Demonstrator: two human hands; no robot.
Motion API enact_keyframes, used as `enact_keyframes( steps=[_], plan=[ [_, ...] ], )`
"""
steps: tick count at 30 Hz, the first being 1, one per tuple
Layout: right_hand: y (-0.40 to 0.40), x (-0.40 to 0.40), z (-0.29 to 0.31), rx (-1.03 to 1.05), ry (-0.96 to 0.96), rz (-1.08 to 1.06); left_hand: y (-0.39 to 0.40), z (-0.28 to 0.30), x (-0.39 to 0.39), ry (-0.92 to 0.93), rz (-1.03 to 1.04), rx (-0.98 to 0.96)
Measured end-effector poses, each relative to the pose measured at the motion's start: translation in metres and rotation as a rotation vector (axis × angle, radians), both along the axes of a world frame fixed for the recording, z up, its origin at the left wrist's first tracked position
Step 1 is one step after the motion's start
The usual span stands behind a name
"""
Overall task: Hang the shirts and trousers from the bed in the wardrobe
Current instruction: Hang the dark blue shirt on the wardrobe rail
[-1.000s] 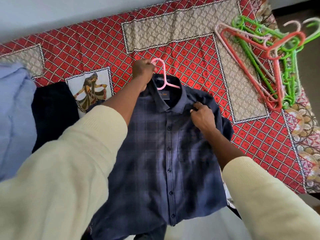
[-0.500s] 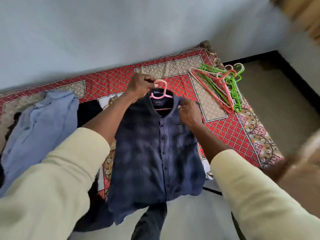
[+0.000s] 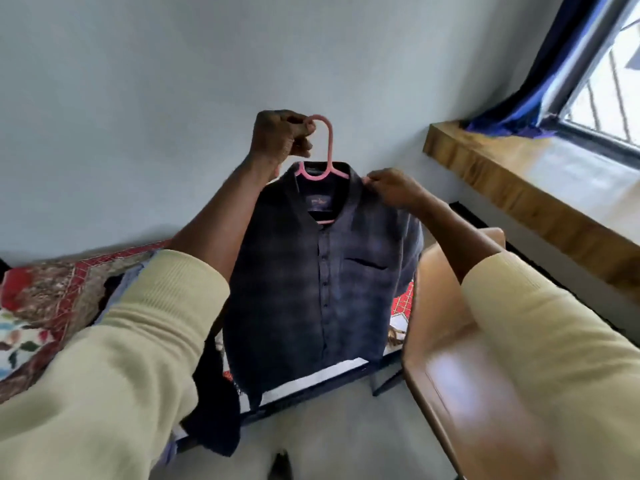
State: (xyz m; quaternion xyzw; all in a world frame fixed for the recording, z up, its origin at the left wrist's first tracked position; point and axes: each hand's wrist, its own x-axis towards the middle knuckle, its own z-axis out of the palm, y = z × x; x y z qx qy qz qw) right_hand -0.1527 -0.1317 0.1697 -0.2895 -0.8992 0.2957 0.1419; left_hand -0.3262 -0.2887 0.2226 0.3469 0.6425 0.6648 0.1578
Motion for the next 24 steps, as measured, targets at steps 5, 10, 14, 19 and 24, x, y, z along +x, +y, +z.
enact_keyframes(
  steps=[5, 10, 14, 19, 24],
  plan=[
    [-0.069, 0.052, 0.064, 0.115, 0.144, -0.022, -0.038, 0.067, 0.049, -0.036, 0.088, 0.088],
    [-0.123, 0.098, 0.101, 0.207, 0.27, -0.114, -0.061, 0.122, 0.093, -0.018, 0.043, 0.121],
    [-0.154, 0.138, 0.115, 0.365, 0.262, -0.292, -0.079, 0.142, 0.127, 0.004, -0.069, 0.144],
    [-0.19, 0.197, 0.125, 0.542, 0.211, -0.393, -0.097, 0.144, 0.163, 0.239, -0.347, 0.069],
    [-0.216, 0.284, 0.153, 0.636, 0.224, -0.572, -0.087, 0.118, 0.198, 0.714, -0.416, -0.331]
  ],
)
